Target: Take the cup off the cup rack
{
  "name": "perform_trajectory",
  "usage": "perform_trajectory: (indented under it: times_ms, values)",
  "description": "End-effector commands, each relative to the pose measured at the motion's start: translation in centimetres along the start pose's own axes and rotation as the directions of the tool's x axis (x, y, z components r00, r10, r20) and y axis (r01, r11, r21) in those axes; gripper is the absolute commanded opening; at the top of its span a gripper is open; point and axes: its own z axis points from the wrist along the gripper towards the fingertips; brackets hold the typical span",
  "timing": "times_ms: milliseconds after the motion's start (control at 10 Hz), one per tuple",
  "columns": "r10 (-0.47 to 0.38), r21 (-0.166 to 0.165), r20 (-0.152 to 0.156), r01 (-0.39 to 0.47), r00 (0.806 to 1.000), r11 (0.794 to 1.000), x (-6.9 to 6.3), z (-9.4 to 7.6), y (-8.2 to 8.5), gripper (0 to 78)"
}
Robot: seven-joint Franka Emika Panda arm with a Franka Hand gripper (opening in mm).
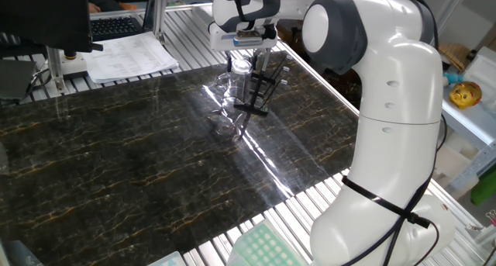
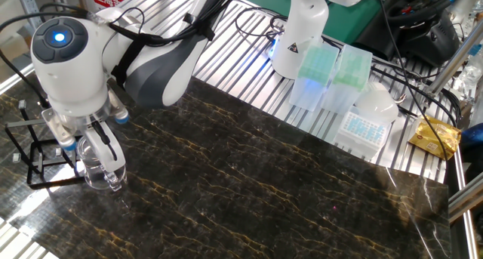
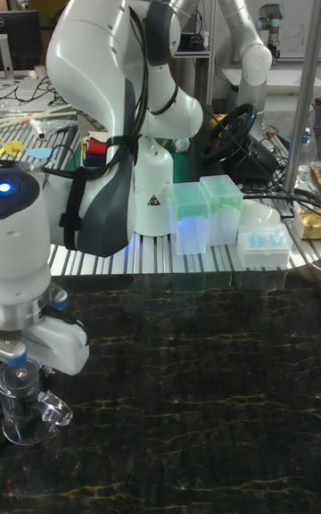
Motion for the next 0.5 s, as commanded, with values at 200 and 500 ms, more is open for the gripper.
perform_trajectory:
  times_ms: [200, 500]
  values:
    - [0.0, 0.004, 0.007, 0.0, 1.0, 1.0, -0.1, -0.2, -0.1, 1.1]
    - [-0.018, 0.066, 0.008, 0.017, 1.0, 0.998, -0.6, -2.5, 0.3, 1.1]
